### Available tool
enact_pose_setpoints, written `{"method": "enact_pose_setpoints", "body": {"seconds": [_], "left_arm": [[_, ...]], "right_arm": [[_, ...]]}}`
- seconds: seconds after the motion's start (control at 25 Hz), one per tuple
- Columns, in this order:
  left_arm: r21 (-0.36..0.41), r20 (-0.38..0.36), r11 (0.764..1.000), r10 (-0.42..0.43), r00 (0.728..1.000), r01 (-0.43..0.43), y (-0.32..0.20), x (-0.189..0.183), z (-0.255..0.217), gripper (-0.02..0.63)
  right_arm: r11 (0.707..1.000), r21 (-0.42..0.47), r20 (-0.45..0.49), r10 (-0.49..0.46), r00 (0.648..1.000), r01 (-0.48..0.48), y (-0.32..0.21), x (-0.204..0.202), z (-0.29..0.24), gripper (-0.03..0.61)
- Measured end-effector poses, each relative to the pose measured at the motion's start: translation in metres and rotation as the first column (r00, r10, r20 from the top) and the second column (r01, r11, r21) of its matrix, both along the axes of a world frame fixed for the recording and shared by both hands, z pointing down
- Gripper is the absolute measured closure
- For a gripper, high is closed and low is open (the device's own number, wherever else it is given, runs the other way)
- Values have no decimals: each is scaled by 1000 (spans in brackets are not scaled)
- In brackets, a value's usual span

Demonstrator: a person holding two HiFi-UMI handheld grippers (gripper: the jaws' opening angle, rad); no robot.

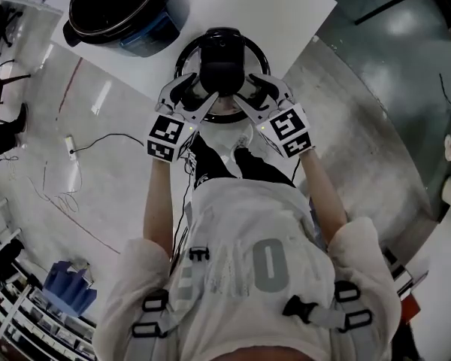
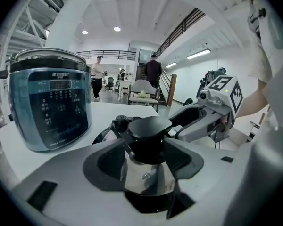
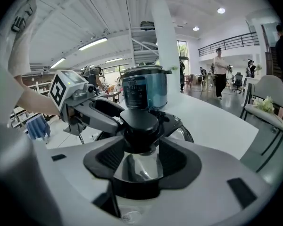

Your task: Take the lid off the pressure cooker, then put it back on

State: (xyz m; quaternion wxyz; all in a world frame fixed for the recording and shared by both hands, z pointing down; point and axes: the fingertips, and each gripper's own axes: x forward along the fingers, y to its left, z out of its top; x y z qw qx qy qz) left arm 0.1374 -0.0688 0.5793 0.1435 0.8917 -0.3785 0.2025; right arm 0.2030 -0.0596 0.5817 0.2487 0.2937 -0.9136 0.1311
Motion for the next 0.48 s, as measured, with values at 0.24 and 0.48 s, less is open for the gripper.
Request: {"method": "enact_pose_setpoints", "body": {"seconds": [0.24,0.48], "left_arm": [[11,25,997,77,997,-77,-5,10,0,362],[5,18,997,80,997,-80,-6,9,-1,377]], "right_arm": [[1000,-9,12,12,1000,-12,-8,-9,3,389],[1000,0,-28,26,999,-26,-10,-10,4,396]]}}
